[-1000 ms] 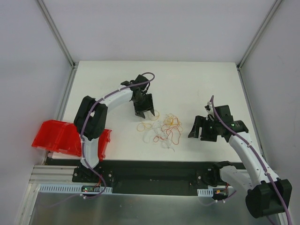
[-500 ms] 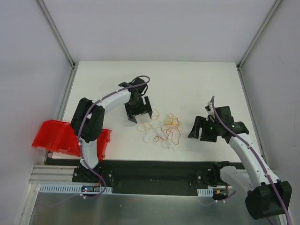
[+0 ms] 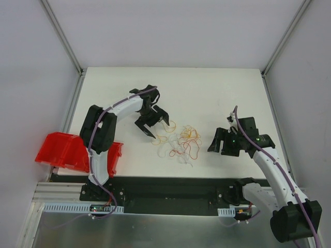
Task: Untangle the cables
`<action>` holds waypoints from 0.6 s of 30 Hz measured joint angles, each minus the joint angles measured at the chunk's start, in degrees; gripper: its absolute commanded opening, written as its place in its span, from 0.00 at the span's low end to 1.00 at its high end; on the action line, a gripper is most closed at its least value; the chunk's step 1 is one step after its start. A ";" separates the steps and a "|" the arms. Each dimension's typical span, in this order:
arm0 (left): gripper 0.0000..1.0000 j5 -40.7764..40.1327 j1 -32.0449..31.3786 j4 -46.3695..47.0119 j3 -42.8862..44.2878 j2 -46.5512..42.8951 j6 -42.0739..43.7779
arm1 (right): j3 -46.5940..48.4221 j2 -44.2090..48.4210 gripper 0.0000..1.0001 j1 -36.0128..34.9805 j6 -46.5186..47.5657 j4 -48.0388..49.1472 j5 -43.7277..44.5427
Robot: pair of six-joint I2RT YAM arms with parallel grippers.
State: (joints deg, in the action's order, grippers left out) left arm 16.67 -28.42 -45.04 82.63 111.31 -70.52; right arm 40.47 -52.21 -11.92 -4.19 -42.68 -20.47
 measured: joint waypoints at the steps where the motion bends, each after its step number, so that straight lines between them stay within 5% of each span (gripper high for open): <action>1: 0.99 0.28 0.04 0.07 0.85 0.92 -0.76 | 0.00 0.04 0.79 0.07 0.00 0.02 0.00; 8: 0.97 1.27 0.07 0.20 4.46 9.86 -4.33 | -0.07 0.70 0.79 0.26 0.00 0.11 -0.55; 13: 0.83 0.83 0.42 -1.60 5.25 10.93 -6.82 | -0.28 0.81 0.79 0.48 0.02 0.50 -1.11; 18: 0.33 -1.09 0.42 -4.57 6.47 11.78 -8.09 | -0.74 0.81 0.79 0.50 0.02 0.52 -1.46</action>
State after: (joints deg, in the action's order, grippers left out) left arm 15.57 -28.01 -49.60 89.10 123.09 -78.61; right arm 39.72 -51.40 -11.42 -4.16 -42.15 -21.93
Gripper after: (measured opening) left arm 0.599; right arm 0.785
